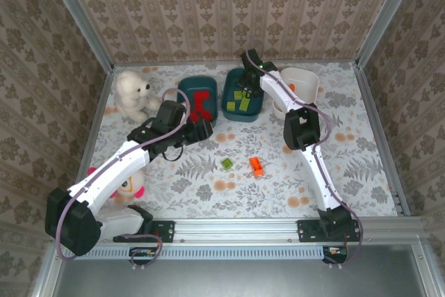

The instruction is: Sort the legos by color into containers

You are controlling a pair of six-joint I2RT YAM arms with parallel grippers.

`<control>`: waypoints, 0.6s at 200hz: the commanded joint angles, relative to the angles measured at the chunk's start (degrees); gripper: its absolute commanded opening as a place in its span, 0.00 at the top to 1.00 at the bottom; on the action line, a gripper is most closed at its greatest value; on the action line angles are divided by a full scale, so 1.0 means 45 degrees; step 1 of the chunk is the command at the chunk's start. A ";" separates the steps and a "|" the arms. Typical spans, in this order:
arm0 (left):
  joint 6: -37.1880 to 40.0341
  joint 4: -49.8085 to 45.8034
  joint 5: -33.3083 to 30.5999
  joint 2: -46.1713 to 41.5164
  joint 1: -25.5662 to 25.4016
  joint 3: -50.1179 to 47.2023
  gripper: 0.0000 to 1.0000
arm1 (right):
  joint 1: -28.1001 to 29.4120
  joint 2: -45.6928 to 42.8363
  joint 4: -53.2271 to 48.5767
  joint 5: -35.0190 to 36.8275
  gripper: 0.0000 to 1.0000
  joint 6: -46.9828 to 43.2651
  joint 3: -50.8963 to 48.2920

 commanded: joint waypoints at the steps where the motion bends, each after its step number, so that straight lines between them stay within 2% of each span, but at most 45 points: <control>1: 0.0016 -0.0157 0.0182 -0.0231 -0.0071 0.0255 0.18 | 0.0096 -0.1304 0.0206 -0.0153 0.43 -0.0176 0.0433; 31: 0.0291 -0.0393 0.0280 -0.0331 -0.0069 0.0231 0.18 | 0.0529 -0.3037 0.0184 0.0254 0.43 -0.1426 0.0277; 49: 0.0428 -0.0459 0.0413 -0.0390 -0.0067 0.0226 0.18 | 0.0932 -0.4555 0.0102 0.0835 0.43 -0.2284 -0.0951; 84: 0.0842 -0.0704 0.0695 -0.0541 -0.0082 0.0111 0.18 | 0.1862 -0.9484 0.1726 0.1252 0.40 -0.3905 -0.7442; 120: 0.1064 -0.0950 0.0915 -0.1034 -0.0130 -0.0365 0.18 | 0.3172 -1.3520 0.0891 0.0538 0.30 -0.4775 -1.3516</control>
